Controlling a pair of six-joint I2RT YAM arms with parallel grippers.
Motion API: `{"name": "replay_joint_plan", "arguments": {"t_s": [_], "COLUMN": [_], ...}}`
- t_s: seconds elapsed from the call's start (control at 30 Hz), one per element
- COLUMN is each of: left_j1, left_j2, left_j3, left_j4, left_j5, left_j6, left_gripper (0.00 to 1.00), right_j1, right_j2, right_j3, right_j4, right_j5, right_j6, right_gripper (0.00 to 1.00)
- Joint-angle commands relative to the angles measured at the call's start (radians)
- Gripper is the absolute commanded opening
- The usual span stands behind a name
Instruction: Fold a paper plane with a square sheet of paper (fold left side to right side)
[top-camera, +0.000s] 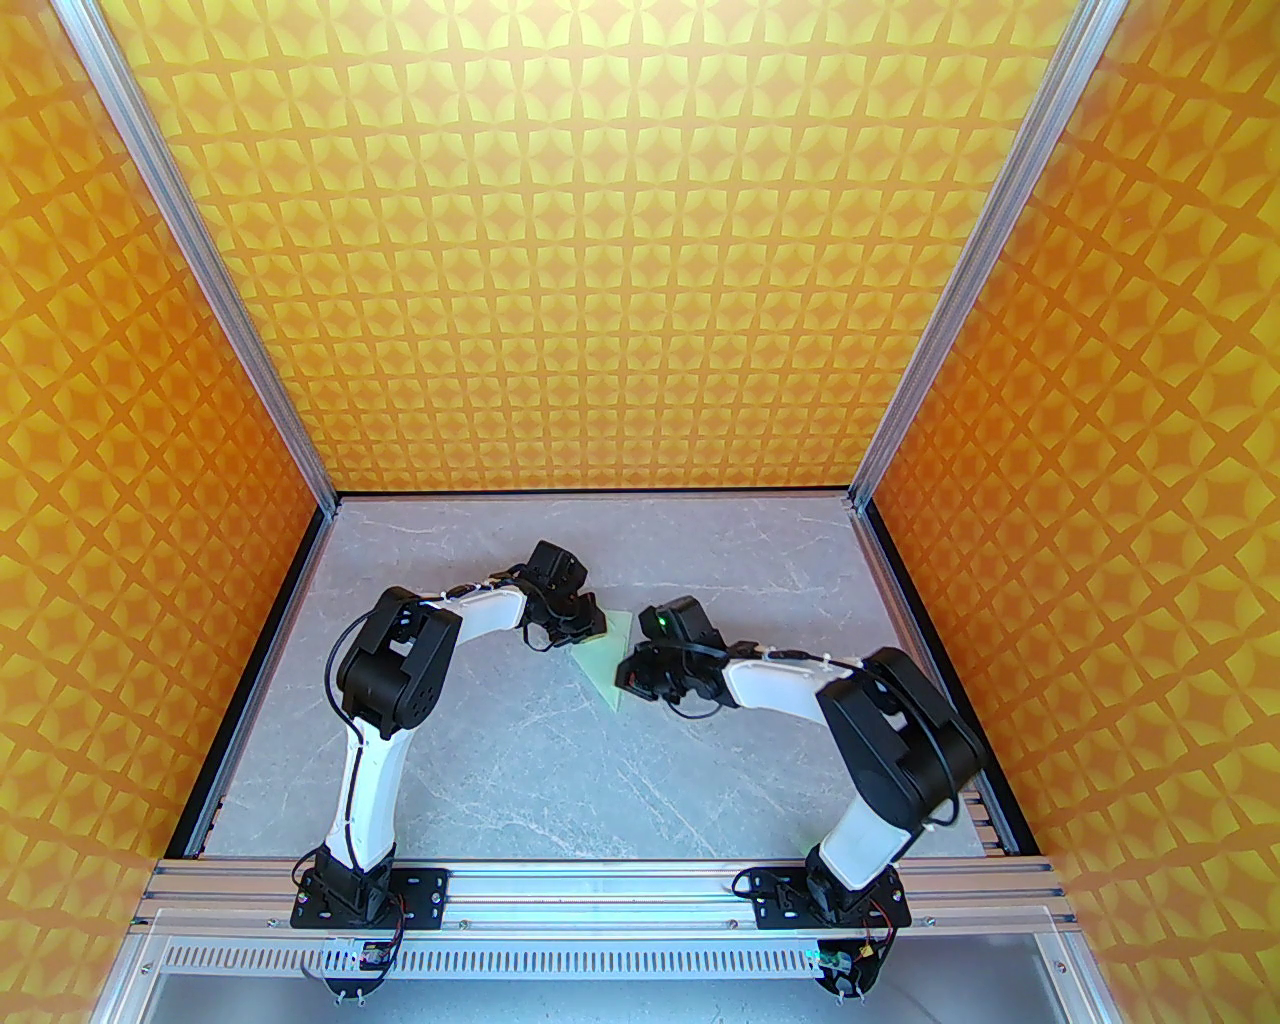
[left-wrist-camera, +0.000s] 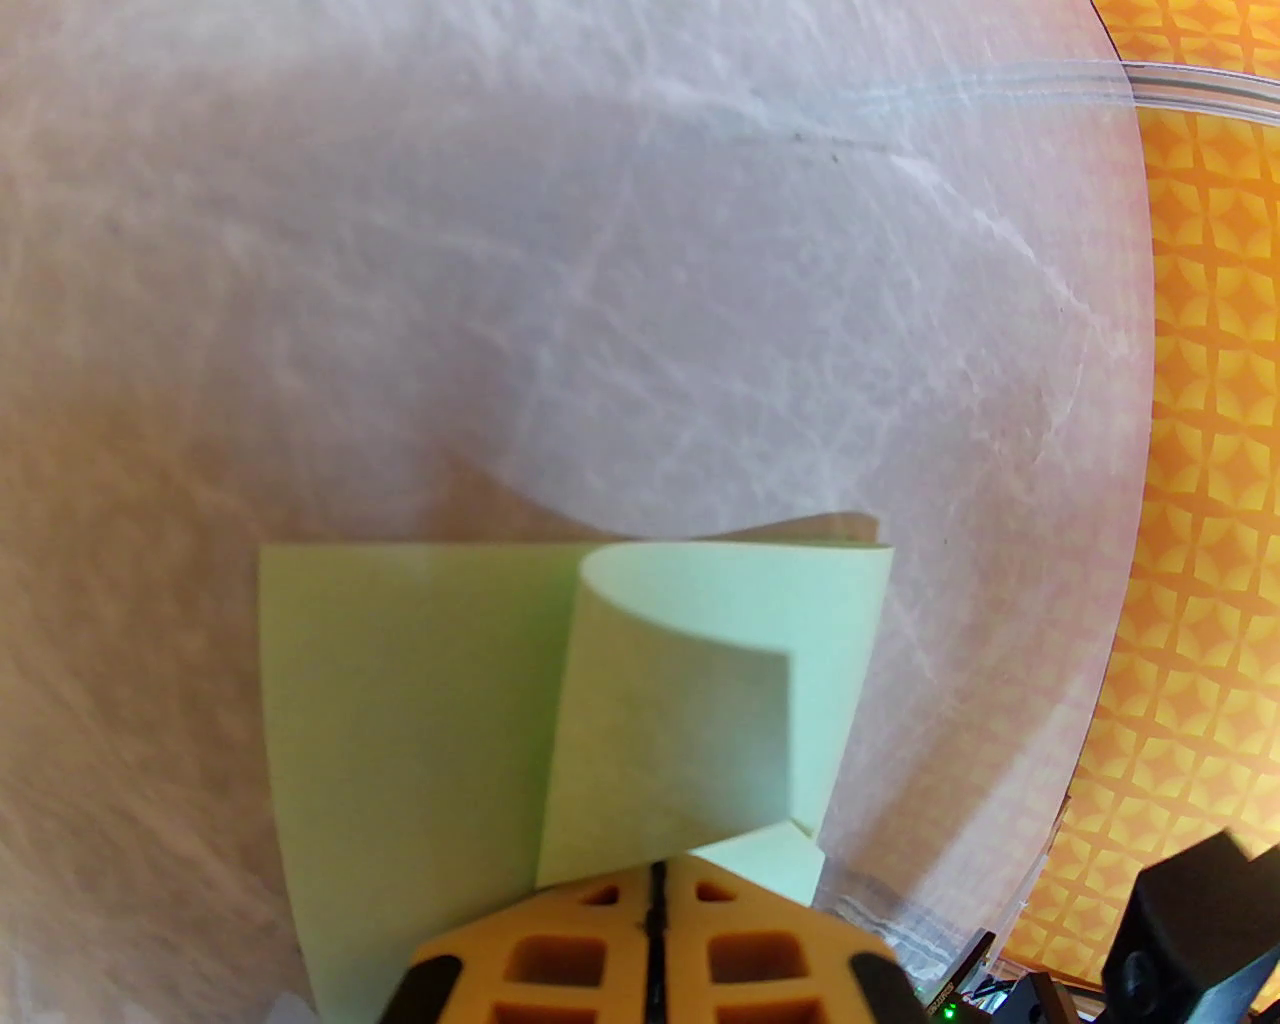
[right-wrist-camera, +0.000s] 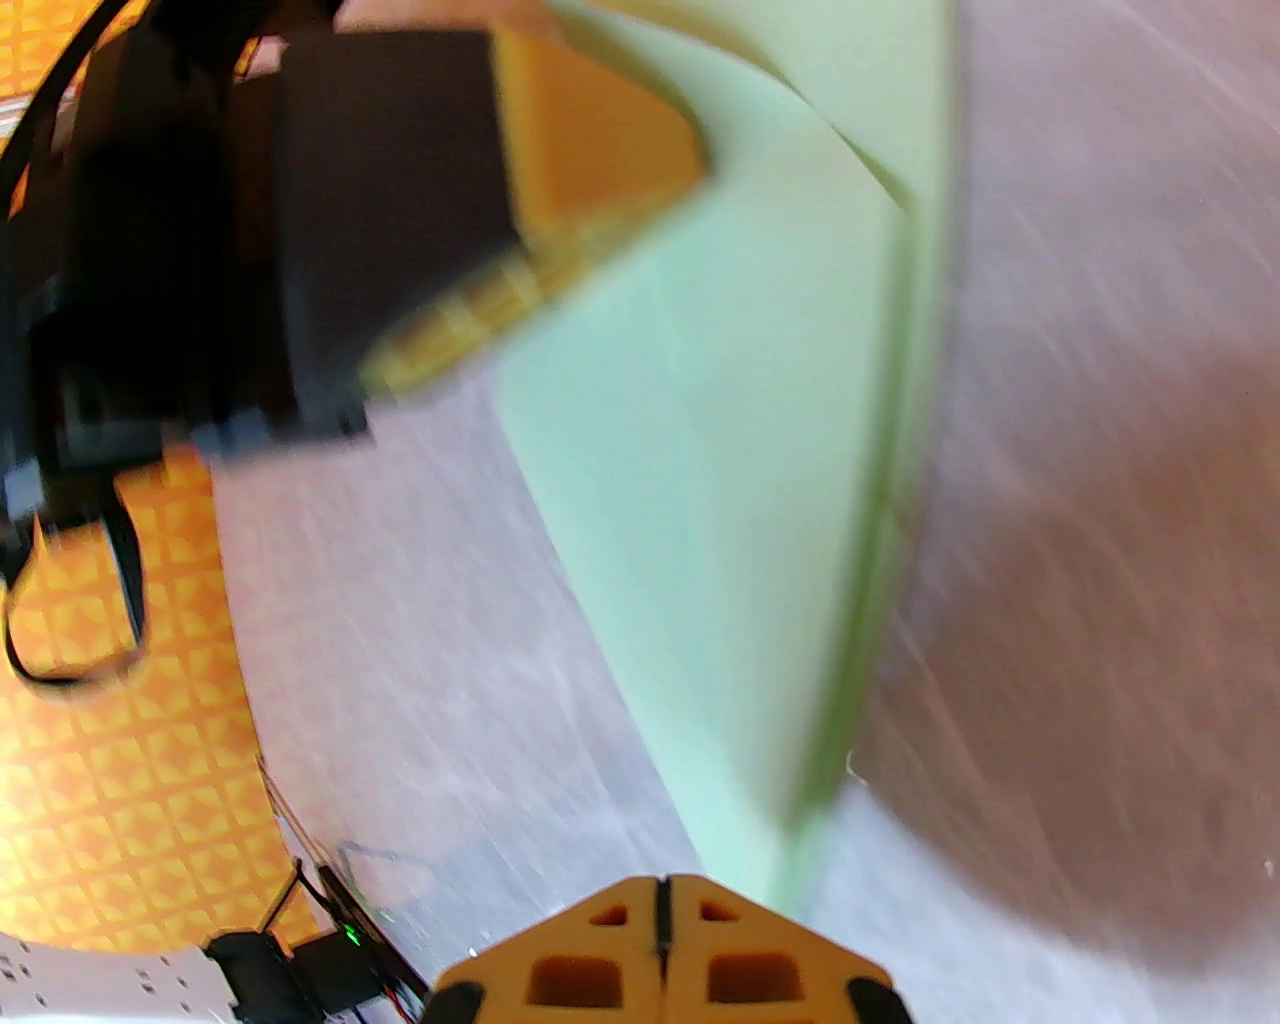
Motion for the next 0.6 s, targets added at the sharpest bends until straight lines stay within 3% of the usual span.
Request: {"name": "replay_joint_plan", "arguments": {"t_s": [0.0,0.57], "left_j1": [-0.011,0.010], "left_j2": [-0.002,0.043], "left_j3": [-0.032,0.060], "left_j4": [-0.032,-0.066], "left_j5": [-0.030,-0.031], "left_j6": [-0.015,0.023], "left_gripper": [0.10,0.13], "right_j1": [0.004,0.006], "right_j2": [0.061,0.132], "right_j3": [0.028,-0.097], "right_j4": [0.011,-0.072], "right_j5": [-0.020,0.043], "right_j6": [0.024,-0.013], "right_gripper": [0.00,0.00]}}
